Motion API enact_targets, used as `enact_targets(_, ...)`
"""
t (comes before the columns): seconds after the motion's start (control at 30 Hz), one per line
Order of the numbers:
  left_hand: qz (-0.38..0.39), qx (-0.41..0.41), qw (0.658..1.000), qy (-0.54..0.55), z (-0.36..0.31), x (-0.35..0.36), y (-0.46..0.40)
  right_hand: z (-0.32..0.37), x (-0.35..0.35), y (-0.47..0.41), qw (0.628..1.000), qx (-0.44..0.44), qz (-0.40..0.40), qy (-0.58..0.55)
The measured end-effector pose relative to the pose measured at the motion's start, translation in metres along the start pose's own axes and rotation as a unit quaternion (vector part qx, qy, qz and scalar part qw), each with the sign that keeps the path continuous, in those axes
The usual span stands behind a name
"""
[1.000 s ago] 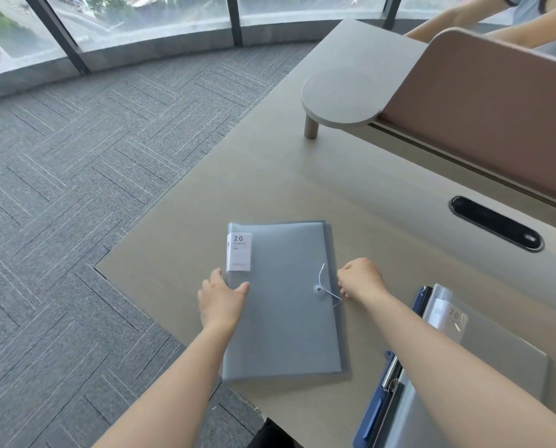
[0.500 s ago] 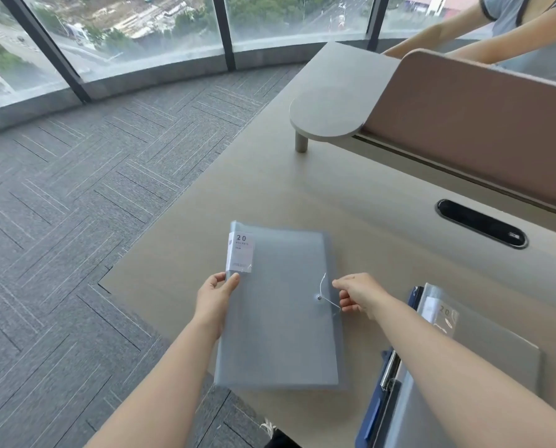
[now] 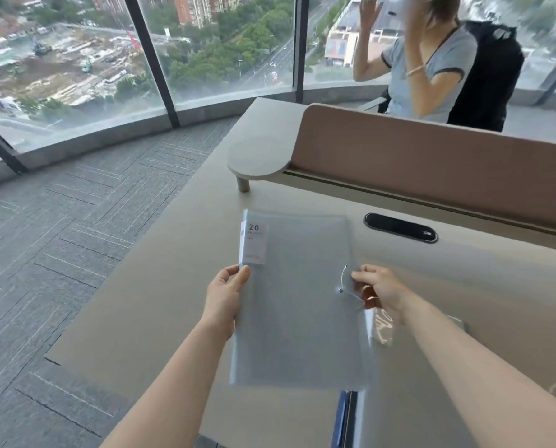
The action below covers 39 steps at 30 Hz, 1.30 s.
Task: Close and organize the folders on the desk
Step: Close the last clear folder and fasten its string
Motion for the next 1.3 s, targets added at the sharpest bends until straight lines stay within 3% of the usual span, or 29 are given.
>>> enact_targets(0.23, 0.122, -0.029, 0.990, -0.056, 0.030, 0.084, 0.056, -0.048, -0.110, 0.044, 0.997, 0.024, -0.073, -0.023)
enact_targets(0.43, 0.158, -0.034, 0.980, -0.113, 0.067, 0.131, 0.098, -0.105, -0.174, 0.072, 0.992, 0.051, -0.107, -0.039)
enact_targets(0.73, 0.113, -0.030, 0.982, -0.151, 0.115, 0.150, 0.133, -0.170, -0.208, 0.076, 0.990, 0.092, -0.104, -0.029)
enact_targets(1.07, 0.031, 0.005, 0.984, -0.176, 0.135, 0.150, 0.146, -0.202, -0.215, 0.052, 0.994, 0.084, -0.067, 0.035)
enact_targets(1.3, 0.019, 0.036, 0.976, -0.215, 0.141, 0.150, 0.146, -0.217, -0.216, 0.049, 0.993, 0.085, -0.054, 0.058)
Point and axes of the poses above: each hand's wrist, its own y-axis away from the middle knuckle, its own x-axis out of the palm, z = x × y, the point moved 9 cm from there along -y, towards the middle knuckle, and after that the axes turned 11 degrees about -z, right-handed, at the moved point
